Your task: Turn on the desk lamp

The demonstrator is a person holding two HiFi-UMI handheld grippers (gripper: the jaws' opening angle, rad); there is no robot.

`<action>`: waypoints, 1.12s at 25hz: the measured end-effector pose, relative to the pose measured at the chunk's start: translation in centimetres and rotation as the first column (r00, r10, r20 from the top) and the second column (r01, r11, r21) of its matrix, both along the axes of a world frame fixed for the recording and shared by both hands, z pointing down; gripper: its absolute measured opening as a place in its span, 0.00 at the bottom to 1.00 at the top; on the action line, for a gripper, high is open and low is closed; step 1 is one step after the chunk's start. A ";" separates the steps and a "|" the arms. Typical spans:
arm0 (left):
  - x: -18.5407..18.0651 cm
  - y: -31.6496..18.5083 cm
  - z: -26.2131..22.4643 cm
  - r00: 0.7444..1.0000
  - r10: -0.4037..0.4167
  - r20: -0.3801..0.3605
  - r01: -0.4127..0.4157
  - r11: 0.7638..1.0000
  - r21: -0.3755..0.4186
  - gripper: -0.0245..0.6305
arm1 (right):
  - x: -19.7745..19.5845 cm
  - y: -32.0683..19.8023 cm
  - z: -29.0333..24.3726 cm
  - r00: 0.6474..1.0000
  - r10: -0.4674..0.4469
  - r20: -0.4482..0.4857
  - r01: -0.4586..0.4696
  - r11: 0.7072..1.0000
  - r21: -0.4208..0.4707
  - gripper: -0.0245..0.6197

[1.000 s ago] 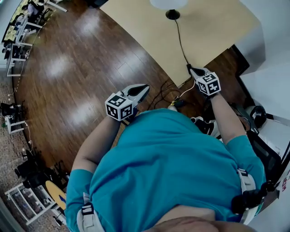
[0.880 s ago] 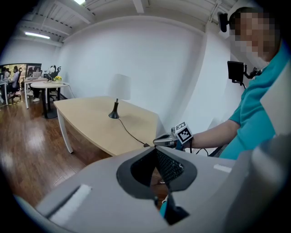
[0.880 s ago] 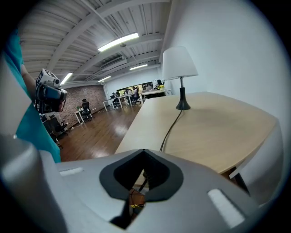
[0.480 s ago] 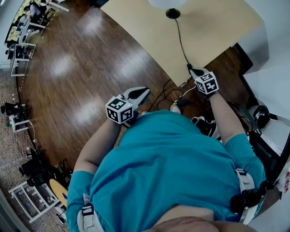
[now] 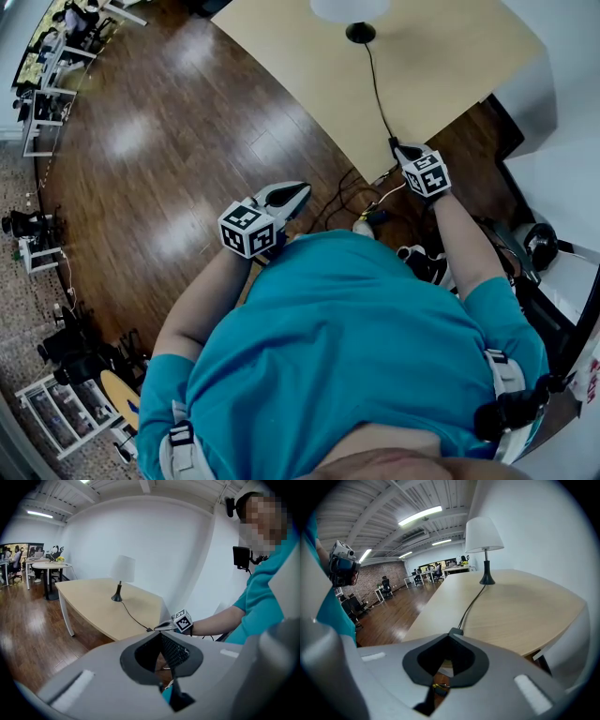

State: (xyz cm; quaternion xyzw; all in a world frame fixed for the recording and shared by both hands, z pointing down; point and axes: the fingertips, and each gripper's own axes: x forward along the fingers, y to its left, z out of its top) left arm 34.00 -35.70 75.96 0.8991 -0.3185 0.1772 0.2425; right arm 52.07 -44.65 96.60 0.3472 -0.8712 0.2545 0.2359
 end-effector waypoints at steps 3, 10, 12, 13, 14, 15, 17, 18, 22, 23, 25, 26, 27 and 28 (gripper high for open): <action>-0.2 0.0 0.0 1.000 -0.004 0.002 0.004 1.000 0.000 0.04 | -0.1 0.3 1.2 1.000 -0.011 -0.024 0.011 1.000 -0.015 0.04; -0.4 0.0 0.5 1.000 -0.016 0.004 0.016 1.000 -0.003 0.04 | -0.3 -0.7 0.9 1.000 -0.007 -0.019 0.008 1.000 0.015 0.04; -0.8 0.2 0.2 1.000 -0.021 0.001 0.021 1.000 -0.002 0.04 | -0.5 -0.6 0.7 1.000 -0.009 -0.017 0.009 1.000 0.004 0.04; -1.1 0.2 0.0 1.000 -0.024 -0.001 0.024 1.000 -0.002 0.04 | -0.7 -0.5 0.6 1.000 -0.012 -0.015 0.012 1.000 -0.001 0.04; -1.4 0.2 -0.1 1.000 -0.028 -0.003 0.028 1.000 -0.002 0.04 | -0.8 -0.4 0.6 1.000 -0.015 -0.014 0.015 1.000 -0.005 0.04; -1.6 0.2 -0.2 1.000 -0.030 -0.004 0.030 1.000 -0.003 0.04 | -0.9 -0.3 0.6 1.000 -0.016 -0.011 0.016 1.000 -0.007 0.04; -1.8 0.2 -0.3 0.999 -0.033 -0.007 0.033 0.999 -0.004 0.04 | -1.0 -0.2 0.6 1.000 -0.008 -0.002 0.008 1.000 -0.005 0.04; -1.8 0.3 -0.4 0.999 -0.033 -0.008 0.033 0.999 -0.003 0.04 | -0.9 -0.2 0.5 1.000 -0.002 0.002 0.002 1.000 -0.004 0.04; -2.0 0.4 -0.7 0.999 -0.035 -0.011 0.035 0.999 0.000 0.04 | -1.0 -0.1 0.3 1.000 -0.007 -0.002 0.007 1.000 -0.006 0.04; -2.1 0.4 -0.7 0.999 -0.036 -0.012 0.036 0.999 -0.001 0.04 | -1.0 -0.1 0.3 1.000 -0.008 -0.003 0.008 1.000 -0.008 0.04; -2.2 0.4 -0.7 0.999 -0.038 -0.015 0.038 0.999 -0.001 0.04 | -1.0 -0.1 0.3 1.000 -0.004 -0.002 0.004 1.000 -0.013 0.04; -2.3 0.5 -0.7 0.999 -0.039 -0.016 0.039 0.999 -0.001 0.04 | -1.1 0.0 0.3 1.000 -0.002 -0.002 0.002 1.000 -0.017 0.04; -2.5 0.6 -0.8 0.999 -0.041 -0.018 0.041 0.999 -0.001 0.04 | -1.2 0.0 0.2 1.000 0.000 -0.002 0.000 1.000 -0.023 0.04; -2.7 0.6 -0.9 0.999 -0.044 -0.021 0.044 0.999 -0.001 0.04 | -1.3 0.1 0.2 1.000 0.000 -0.004 0.000 0.999 -0.032 0.04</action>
